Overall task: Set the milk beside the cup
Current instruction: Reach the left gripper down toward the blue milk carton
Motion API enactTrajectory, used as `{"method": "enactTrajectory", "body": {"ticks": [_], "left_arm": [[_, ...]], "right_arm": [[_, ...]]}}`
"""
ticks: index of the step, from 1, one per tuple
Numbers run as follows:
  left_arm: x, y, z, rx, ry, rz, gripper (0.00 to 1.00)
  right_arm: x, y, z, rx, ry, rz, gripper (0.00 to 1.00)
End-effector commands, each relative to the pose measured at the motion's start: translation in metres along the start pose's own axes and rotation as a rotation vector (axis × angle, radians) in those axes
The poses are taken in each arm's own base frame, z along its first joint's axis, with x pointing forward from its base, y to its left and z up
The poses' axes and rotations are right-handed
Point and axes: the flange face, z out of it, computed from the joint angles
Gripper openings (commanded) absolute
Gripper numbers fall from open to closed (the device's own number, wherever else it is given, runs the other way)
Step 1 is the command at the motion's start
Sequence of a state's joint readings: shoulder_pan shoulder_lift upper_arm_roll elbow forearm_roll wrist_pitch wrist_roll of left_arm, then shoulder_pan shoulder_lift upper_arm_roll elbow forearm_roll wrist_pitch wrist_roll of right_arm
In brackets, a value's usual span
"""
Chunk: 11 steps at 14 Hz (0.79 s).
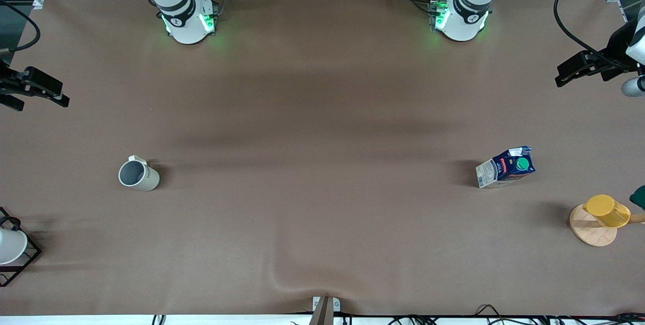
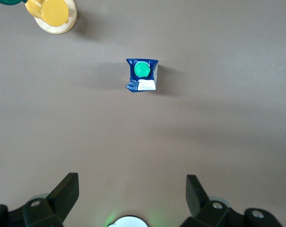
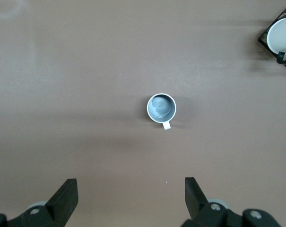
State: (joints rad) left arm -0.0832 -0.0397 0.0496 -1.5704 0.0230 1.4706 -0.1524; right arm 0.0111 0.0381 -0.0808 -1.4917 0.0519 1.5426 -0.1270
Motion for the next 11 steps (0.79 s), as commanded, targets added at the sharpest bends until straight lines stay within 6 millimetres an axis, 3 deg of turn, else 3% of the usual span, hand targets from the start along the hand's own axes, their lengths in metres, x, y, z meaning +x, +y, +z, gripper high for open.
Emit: {"method": "enactTrajectory", "body": {"ticks": [1,3,5,8,11], "left_arm": [[0.003,-0.001,-0.006,0.018,0.009,0.012,1.0],[0.005,-0.002,-0.003,0.022,0.004,0.01,1.0],[0.021,-0.007,0.018,0.02,-0.022,0.041,1.0],[0.056,-0.013,0.084,0.024,-0.014,0.044,1.0],[0.071,-0.013,0.143,0.016,0.033,0.04,1.0]], "right_arm": [[-0.003,-0.001,0.002,0.001,-0.01,0.019,1.0],[-0.003,-0.001,0.002,0.001,-0.013,0.019,1.0],[-0.002,0.0,0.003,0.001,-0.016,0.015,1.0],[0.002,0.001,0.016,0.003,-0.046,0.013,1.0],[0.01,0.009,0.034,0.004,-0.078,0.023,1.0]]}}
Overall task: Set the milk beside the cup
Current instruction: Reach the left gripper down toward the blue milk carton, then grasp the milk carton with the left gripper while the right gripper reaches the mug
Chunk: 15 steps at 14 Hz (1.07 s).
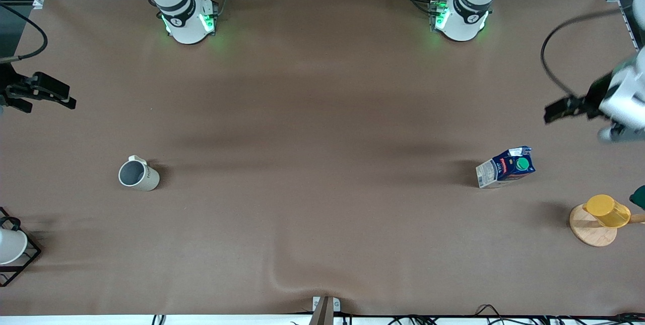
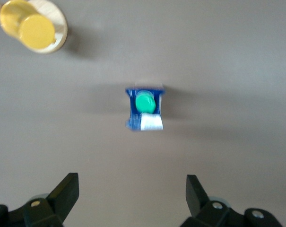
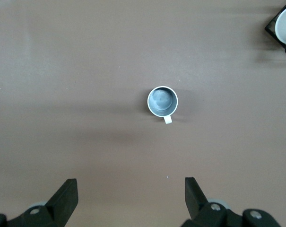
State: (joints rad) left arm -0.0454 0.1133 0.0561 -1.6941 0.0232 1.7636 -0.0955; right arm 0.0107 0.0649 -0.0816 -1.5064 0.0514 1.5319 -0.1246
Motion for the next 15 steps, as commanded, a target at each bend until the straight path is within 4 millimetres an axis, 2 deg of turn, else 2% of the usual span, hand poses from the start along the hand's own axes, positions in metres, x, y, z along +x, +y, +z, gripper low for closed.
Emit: {"method": "enactTrajectory", "body": {"ticks": [1,2,4,8,9,11,13,15], "left_arm": [[0.006,-0.003,0.034,-0.004,0.01,0.005,1.0],[0.013,-0.001,0.041,-0.034,0.013,-0.012,1.0],[0.026,0.005,0.073,-0.056,-0.004,-0.02,1.0],[0.034,0.005,0.099,-0.01,-0.032,0.003,1.0],[0.037,0.004,0.111,0.017,-0.05,0.013,1.0],[0.041,0.004,0.13,0.027,-0.069,0.016,1.0],[0.042,0.003,0.138,0.028,-0.077,0.013,1.0],[0.044,0.004,0.145,0.023,-0.082,0.01,1.0]], "right_arm": [[0.008,0.015,0.018,0.001,-0.038,0.029,1.0],[0.013,0.02,0.029,0.003,-0.054,0.036,1.0],[0.024,0.027,0.052,0.005,-0.084,0.02,1.0],[0.046,0.032,0.102,0.0,-0.082,0.022,1.0],[0.049,0.032,0.116,-0.002,-0.073,0.023,1.0],[0.055,0.039,0.157,-0.006,-0.064,0.031,1.0],[0.056,0.044,0.189,-0.01,-0.053,0.038,1.0],[0.059,0.047,0.209,-0.006,-0.072,0.044,1.0]]}}
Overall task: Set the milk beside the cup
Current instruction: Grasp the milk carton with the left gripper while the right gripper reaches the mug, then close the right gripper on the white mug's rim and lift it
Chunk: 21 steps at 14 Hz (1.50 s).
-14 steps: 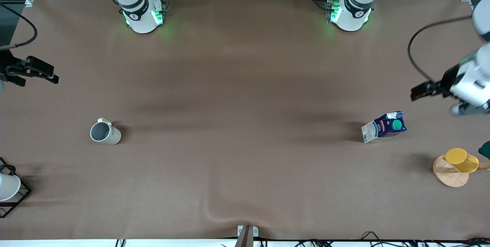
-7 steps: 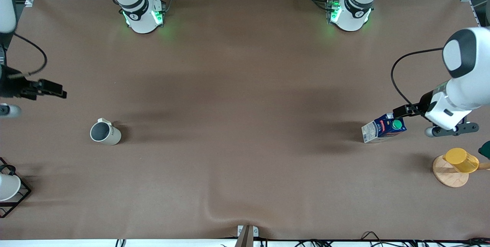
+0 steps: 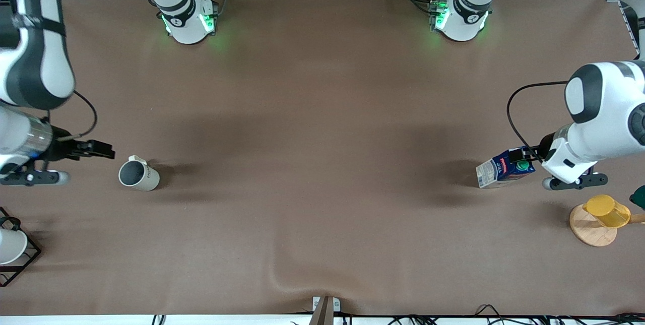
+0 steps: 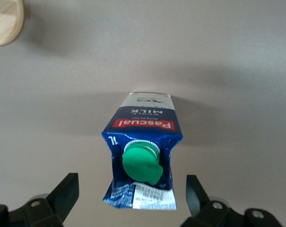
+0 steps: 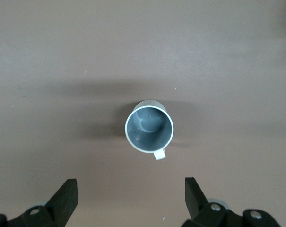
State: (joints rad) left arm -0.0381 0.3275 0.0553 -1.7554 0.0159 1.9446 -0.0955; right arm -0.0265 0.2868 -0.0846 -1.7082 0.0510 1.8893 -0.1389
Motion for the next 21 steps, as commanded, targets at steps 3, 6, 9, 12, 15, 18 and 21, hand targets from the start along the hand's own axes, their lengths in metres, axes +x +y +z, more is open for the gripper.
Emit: {"method": "enactTrajectory", "body": {"ticks": [3,6,9,12,15,18,21], "left_arm": [[0.007,-0.004,0.008,0.013,0.011,0.013,1.0],[0.009,-0.004,0.015,0.015,0.001,0.018,1.0],[0.009,-0.005,0.019,0.015,-0.006,0.023,1.0],[0.011,-0.005,0.023,0.015,-0.011,0.023,0.86],[0.011,-0.004,0.027,0.01,-0.019,0.016,0.73],[0.016,-0.004,0.024,0.013,-0.013,0.01,0.61],[0.018,-0.003,0.019,0.014,0.0,0.007,0.41]], "right_arm": [[0.008,0.024,0.042,0.002,-0.008,-0.005,1.0],[0.017,0.042,0.074,0.008,-0.011,-0.053,1.0],[0.024,0.043,0.105,0.005,-0.024,-0.053,1.0],[0.031,0.049,0.132,0.001,-0.015,-0.049,0.86],[0.029,0.044,0.145,0.006,-0.036,-0.055,0.51],[0.029,0.044,0.153,0.007,-0.047,-0.056,0.12],[0.03,0.041,0.157,0.007,-0.049,-0.062,0.0]]}}
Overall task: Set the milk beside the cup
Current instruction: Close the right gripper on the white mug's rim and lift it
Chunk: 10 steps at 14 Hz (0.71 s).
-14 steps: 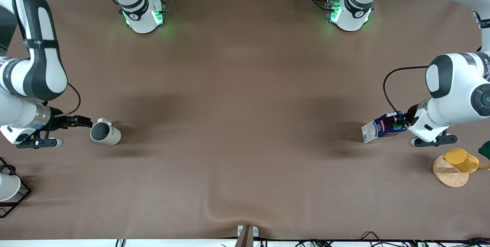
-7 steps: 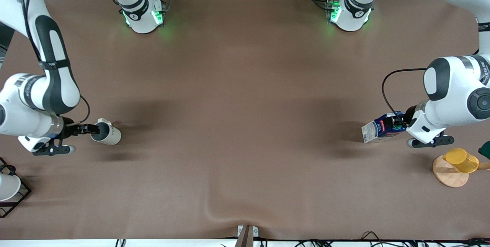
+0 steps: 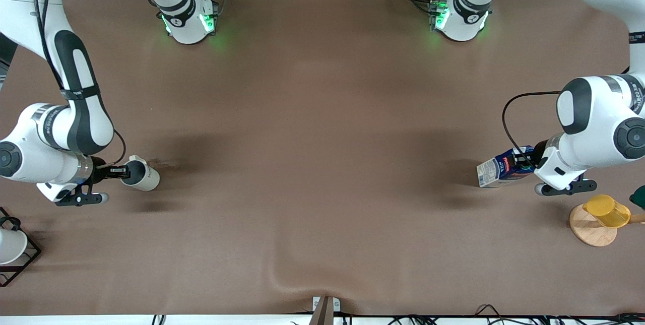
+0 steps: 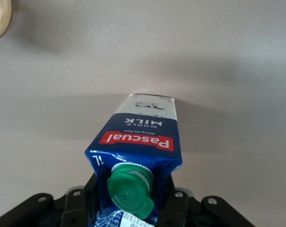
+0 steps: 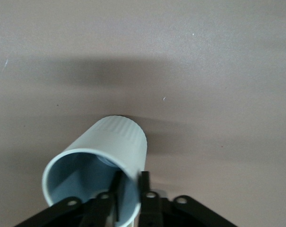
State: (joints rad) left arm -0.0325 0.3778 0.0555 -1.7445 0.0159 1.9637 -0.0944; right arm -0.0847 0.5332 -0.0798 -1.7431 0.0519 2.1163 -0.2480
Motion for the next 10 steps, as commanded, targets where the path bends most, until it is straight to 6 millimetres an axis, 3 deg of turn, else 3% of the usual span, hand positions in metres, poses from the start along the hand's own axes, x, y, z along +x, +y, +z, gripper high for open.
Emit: {"method": "enactTrajectory", "body": {"ticks": [1,4,7,10], "left_arm": [[0.009,0.0,-0.009,0.012,0.026,0.012,0.39],[0.011,0.002,-0.018,0.016,0.038,0.021,0.32],[0.01,0.009,-0.031,0.017,0.049,0.034,0.32],[0.008,0.023,-0.057,0.022,0.023,0.051,0.32]], "right_arm": [[0.002,-0.007,0.002,0.01,0.009,-0.021,0.0],[0.01,-0.024,-0.011,0.005,0.025,-0.032,0.0],[0.015,-0.065,-0.036,0.022,-0.001,0.022,0.0],[0.022,-0.102,-0.06,0.118,-0.006,0.086,0.0]]}}
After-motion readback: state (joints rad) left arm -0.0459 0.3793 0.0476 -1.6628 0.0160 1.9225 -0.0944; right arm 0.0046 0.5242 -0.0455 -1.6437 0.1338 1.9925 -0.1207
